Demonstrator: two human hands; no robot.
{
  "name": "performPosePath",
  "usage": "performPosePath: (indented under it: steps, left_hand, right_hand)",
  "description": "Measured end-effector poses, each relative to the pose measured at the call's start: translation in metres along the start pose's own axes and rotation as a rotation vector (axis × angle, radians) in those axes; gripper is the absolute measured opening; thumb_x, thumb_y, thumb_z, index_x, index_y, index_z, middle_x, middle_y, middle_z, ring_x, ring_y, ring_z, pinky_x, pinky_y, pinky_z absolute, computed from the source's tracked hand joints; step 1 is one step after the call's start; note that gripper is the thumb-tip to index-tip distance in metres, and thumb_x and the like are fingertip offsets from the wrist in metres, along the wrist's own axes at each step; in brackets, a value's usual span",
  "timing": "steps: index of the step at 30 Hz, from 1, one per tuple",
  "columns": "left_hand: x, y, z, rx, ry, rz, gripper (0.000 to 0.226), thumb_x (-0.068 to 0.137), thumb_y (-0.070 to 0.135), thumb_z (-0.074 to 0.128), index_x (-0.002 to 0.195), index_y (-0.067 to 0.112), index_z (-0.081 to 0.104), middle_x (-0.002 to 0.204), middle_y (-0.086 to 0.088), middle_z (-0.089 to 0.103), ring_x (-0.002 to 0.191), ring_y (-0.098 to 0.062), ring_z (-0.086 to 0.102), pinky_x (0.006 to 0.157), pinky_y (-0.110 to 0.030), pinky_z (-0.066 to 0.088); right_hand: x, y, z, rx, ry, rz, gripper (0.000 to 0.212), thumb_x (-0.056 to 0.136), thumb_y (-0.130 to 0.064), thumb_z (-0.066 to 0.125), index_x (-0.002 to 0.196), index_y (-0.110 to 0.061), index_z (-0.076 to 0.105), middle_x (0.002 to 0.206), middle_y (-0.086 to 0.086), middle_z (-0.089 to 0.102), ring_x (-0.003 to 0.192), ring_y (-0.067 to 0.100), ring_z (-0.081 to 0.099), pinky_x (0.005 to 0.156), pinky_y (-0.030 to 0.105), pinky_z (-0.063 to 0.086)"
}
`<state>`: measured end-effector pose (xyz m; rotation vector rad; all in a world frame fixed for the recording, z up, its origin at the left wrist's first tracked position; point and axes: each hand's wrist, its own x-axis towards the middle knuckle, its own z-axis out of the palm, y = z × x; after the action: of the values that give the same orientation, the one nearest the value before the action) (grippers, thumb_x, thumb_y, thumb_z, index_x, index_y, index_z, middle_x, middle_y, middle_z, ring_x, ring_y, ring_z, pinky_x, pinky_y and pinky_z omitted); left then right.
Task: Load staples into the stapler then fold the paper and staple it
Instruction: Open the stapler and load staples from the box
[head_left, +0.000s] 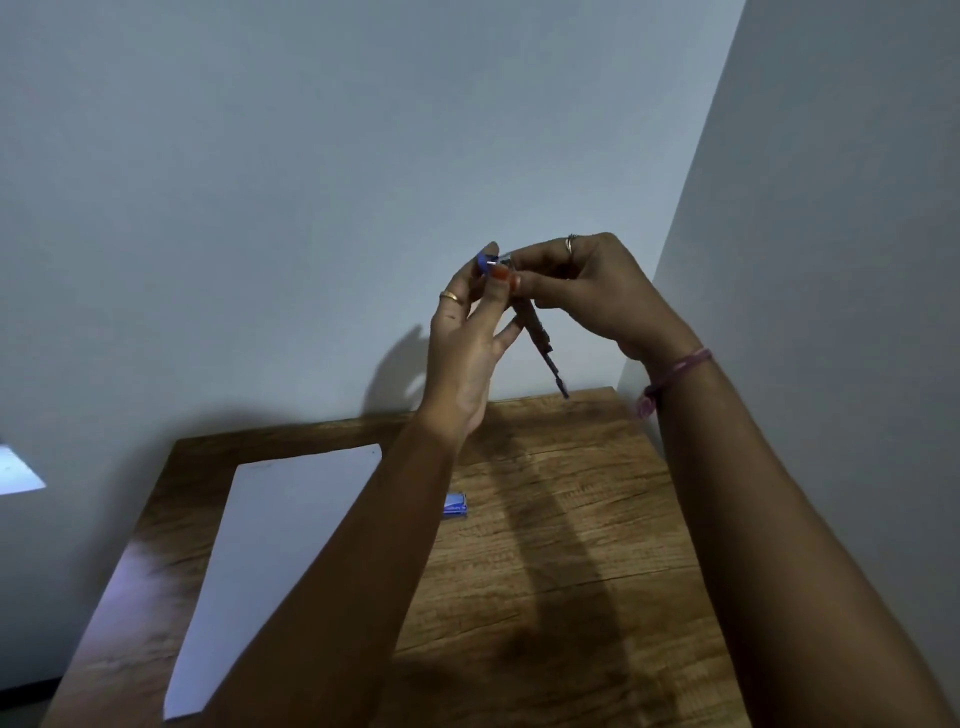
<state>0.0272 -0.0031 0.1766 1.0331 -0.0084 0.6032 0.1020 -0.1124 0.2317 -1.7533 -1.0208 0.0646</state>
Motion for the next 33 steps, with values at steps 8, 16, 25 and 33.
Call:
performPosePath:
  steps: [8,16,25,33]
  left_hand:
    - [0.006,0.009,-0.004,-0.008,0.051,0.052,0.024,0.091,0.009,0.060,0.114,0.008,0.063,0.101,0.002,0.071,0.102,-0.010,0.066,0.091,-0.025,0.051]
    - [0.009,0.014,0.008,-0.079,0.159,0.084,0.017,0.091,0.010,0.059,0.107,0.007,0.064,0.096,-0.001,0.070,0.096,-0.013,0.066,0.086,-0.025,0.053]
    - [0.009,0.021,-0.001,-0.491,0.256,0.049,0.007,0.097,0.015,0.050,0.100,0.013,0.057,0.122,-0.014,0.065,0.118,-0.024,0.060,0.098,-0.032,0.049]
    - [-0.011,-0.015,-0.013,-0.462,0.093,-0.535,0.034,0.089,0.029,0.060,0.095,-0.002,0.072,0.104,-0.018,0.071,0.087,-0.026,0.071,0.085,-0.037,0.056]
  right_hand:
    - [0.007,-0.013,-0.002,-0.261,0.005,-0.146,0.016,0.082,-0.021,0.072,0.096,-0.015,0.076,0.082,0.000,0.074,0.072,0.002,0.066,0.071,0.022,0.055]
    - [0.018,-0.013,0.009,-0.334,0.109,-0.240,0.012,0.071,-0.019,0.070,0.073,-0.008,0.072,0.064,0.009,0.070,0.062,0.024,0.065,0.060,0.032,0.053]
    - [0.025,0.005,-0.004,0.378,0.383,-0.004,0.016,0.077,-0.006,0.063,0.068,-0.017,0.070,0.071,0.000,0.070,0.075,0.023,0.072,0.064,0.031,0.057]
    - [0.020,0.034,-0.013,0.676,0.132,0.180,0.015,0.089,-0.007,0.061,0.082,-0.004,0.074,0.091,0.013,0.075,0.084,0.028,0.072,0.072,0.028,0.057]
